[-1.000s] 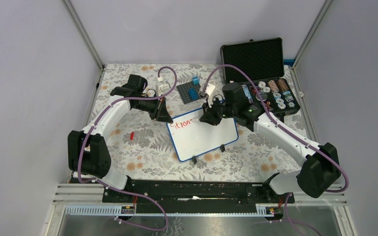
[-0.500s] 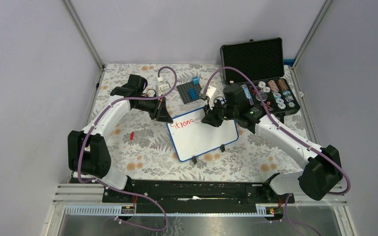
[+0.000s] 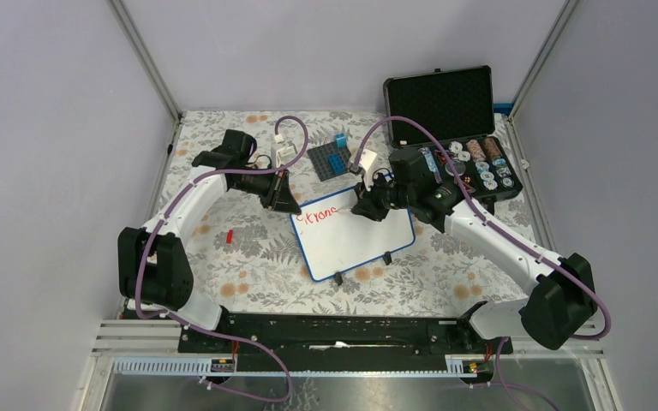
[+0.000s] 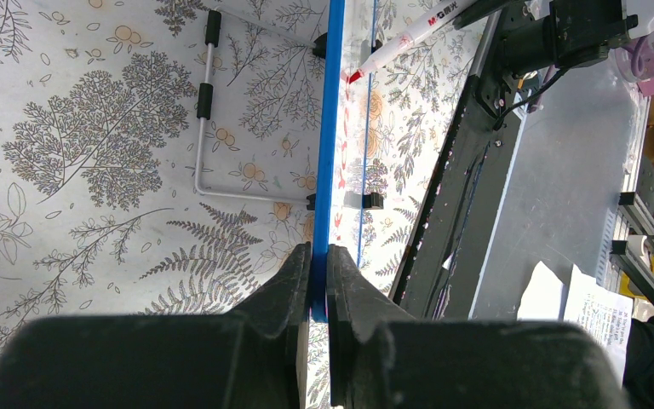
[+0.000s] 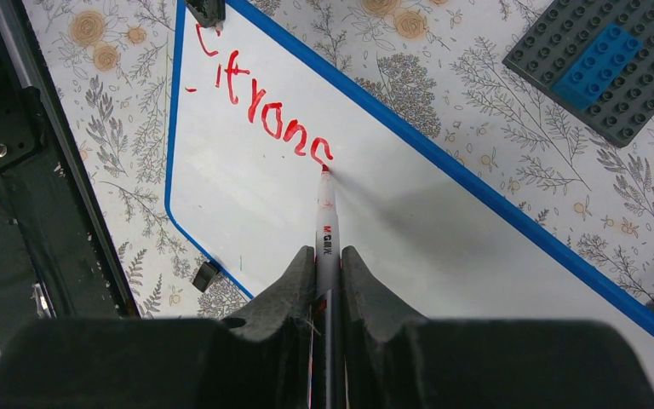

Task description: Write a sentence on the whiteboard

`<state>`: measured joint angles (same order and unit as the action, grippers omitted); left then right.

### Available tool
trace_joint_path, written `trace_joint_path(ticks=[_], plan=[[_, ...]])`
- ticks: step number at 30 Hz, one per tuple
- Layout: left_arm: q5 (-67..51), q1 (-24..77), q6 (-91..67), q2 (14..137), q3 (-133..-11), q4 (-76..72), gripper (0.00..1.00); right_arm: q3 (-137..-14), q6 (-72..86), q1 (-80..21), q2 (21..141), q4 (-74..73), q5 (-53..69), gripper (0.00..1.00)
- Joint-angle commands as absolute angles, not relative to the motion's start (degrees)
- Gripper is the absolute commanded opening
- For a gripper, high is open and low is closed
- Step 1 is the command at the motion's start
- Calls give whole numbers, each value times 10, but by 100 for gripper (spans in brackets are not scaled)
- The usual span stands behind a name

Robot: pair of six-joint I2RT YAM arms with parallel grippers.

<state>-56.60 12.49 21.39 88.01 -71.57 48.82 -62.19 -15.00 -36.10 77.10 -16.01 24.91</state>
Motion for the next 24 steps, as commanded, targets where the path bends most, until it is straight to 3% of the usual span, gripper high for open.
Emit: trace_joint_path(ticks=[1, 24], plan=[[-561, 128, 221, 869, -717, 478, 0, -649, -155, -358, 770, -150, 225, 0], [-560, 128, 224, 870, -716, 478, 0, -630, -156, -359, 770, -149, 239, 0]])
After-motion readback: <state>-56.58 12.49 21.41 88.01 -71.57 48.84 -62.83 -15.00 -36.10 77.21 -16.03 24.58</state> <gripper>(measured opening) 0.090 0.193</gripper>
